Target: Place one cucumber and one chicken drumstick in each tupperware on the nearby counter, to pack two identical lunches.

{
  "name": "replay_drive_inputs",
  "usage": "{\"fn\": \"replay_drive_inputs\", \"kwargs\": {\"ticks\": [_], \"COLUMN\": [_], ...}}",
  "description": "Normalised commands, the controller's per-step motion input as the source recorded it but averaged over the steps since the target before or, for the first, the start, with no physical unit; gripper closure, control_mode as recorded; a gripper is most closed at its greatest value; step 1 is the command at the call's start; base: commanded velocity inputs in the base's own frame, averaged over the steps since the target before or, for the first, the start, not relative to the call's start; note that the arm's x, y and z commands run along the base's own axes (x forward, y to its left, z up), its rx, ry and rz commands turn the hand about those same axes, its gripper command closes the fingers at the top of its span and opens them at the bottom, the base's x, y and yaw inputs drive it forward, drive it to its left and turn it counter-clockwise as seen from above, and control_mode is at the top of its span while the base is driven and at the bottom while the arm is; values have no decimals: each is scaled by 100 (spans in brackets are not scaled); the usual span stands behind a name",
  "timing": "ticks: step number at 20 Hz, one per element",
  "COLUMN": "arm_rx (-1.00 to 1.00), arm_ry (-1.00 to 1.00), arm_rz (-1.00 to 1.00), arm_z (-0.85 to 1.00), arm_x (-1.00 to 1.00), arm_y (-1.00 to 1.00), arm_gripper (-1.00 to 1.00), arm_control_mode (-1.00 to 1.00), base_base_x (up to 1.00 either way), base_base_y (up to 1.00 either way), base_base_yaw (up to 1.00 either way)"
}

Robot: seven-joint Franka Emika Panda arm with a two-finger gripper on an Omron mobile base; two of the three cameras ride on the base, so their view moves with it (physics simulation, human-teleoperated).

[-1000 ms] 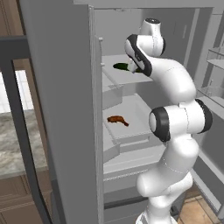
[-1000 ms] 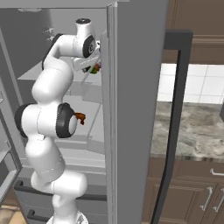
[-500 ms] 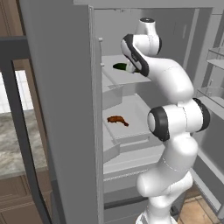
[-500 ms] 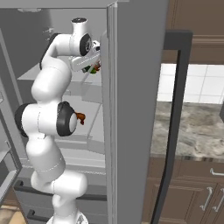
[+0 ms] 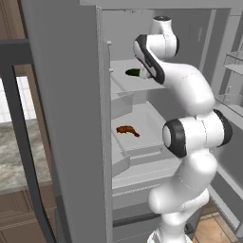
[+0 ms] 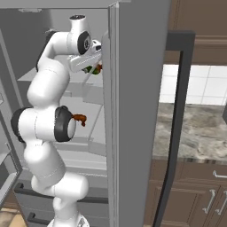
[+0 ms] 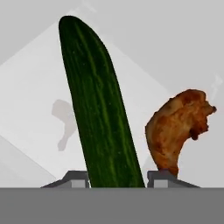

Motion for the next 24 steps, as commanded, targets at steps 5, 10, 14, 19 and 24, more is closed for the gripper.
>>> {"fn": "replay_drive_inputs", "kwargs": {"ticks": [5, 10, 14, 19, 24], "arm_rx": [0, 0, 0, 0, 0], "arm_ry": [-7, 0, -6, -14, -26], "arm_rz": [0, 0, 0, 0, 0], "arm_z": [-11, -22, -7, 0, 0], "arm_x": [-100, -100, -100, -100, -86], "arm_y": [-4, 3, 7, 0, 3], "arm_gripper": [100, 100, 100, 100, 100], "arm_control_mode": [-100, -100, -100, -100, -100], "base_base_x": [0, 0, 0, 0, 0], "base_base_y": [0, 0, 0, 0, 0], "base_base_yaw": [0, 0, 0, 0, 0]}}
